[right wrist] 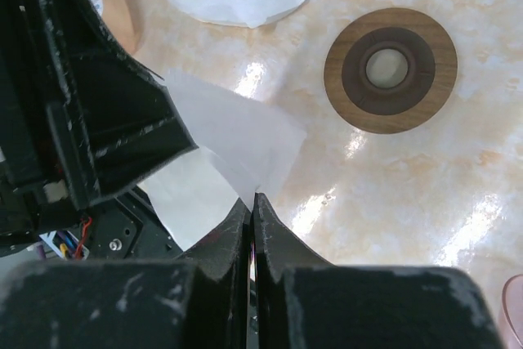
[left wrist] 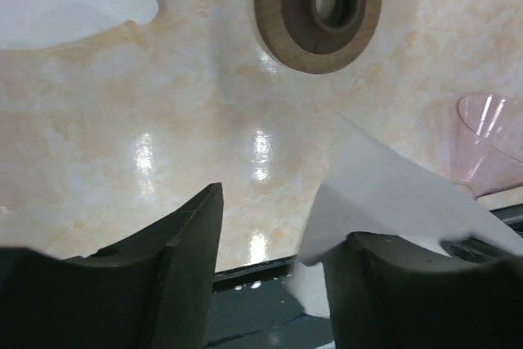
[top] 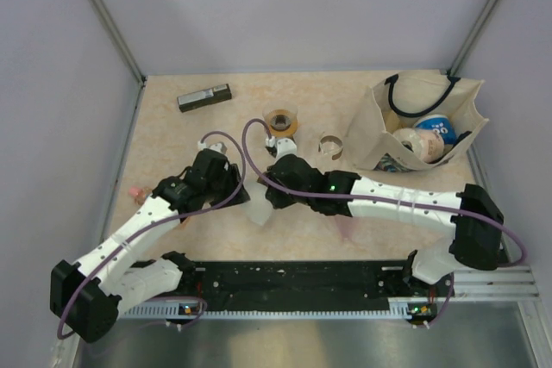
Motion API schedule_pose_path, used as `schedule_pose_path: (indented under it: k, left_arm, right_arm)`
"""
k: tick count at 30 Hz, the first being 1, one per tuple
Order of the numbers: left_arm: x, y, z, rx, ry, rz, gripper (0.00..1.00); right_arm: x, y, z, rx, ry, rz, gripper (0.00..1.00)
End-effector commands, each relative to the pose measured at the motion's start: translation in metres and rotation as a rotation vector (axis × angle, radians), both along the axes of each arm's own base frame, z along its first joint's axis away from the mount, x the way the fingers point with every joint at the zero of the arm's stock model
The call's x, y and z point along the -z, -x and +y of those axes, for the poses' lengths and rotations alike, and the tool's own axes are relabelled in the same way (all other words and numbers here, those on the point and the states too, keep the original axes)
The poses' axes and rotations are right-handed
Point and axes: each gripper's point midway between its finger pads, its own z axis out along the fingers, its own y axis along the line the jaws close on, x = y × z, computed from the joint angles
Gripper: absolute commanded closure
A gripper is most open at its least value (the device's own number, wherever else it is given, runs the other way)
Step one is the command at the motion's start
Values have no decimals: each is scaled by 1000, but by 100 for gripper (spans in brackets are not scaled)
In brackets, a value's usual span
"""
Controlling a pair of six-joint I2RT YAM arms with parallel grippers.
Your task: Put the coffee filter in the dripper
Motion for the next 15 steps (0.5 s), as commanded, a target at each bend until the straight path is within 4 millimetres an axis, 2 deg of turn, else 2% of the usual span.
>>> schedule_pose_path:
  k: [1,5,15]
  left_arm:
    - [-10,-9,14,-81,-46,-42,56]
    - [-12,-10,13,-95,-43,-37,81]
    - [-7,-9,18,-106,-82,-10,89]
  right_arm:
    - [-26,2,-7,4,-49,-51,100]
    - [-23,2,-11,1,-29,-59,100]
    - [-14,-8,-30,49,83,-87,100]
